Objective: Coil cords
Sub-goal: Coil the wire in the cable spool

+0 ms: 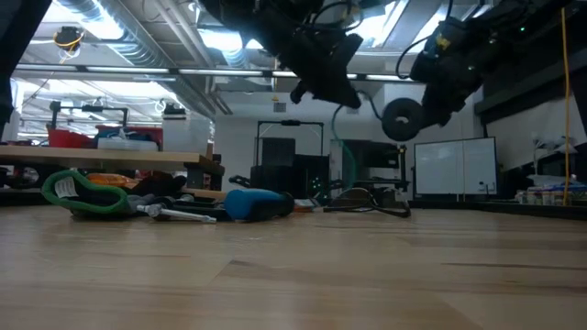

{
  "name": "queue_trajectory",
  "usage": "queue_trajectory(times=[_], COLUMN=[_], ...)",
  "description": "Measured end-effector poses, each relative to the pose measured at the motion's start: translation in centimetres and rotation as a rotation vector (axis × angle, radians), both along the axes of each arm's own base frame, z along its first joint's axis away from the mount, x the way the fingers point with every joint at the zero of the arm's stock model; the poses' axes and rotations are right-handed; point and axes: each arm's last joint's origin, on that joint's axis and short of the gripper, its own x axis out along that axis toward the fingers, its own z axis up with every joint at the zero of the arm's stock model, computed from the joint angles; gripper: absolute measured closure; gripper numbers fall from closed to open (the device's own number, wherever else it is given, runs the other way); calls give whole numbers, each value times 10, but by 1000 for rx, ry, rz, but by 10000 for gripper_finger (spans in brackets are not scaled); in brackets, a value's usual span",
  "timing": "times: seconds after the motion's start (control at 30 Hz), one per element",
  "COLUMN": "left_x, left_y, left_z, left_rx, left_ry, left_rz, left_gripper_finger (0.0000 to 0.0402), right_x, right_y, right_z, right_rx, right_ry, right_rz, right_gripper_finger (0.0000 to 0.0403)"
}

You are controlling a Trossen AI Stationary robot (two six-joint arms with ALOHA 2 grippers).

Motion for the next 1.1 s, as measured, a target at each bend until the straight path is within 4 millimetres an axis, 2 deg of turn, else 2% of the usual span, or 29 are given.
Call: queue_trajectory(times=[0.27, 0.57, 0.73, 1.1], left_x=[3, 1, 0, 2], left_y=[2, 10, 17, 10], left_z=[7, 7, 7, 9], left_rx=[-59, -91, -103, -117], left_ry=[-101, -126, -129, -152], left_rz=[-9, 59, 86, 81], left_gripper_finger=[401, 401, 401, 401], right_x=[5, 35, 47, 70], right_y=[-8, 6, 12, 4], right_z=[5, -8, -16, -17], right_rx=[-52, -46, -70, -44], right_ry=[-39, -27, 16, -136], right_rz=[-139, -43, -59, -167], right_gripper_finger=[401, 401, 401, 401])
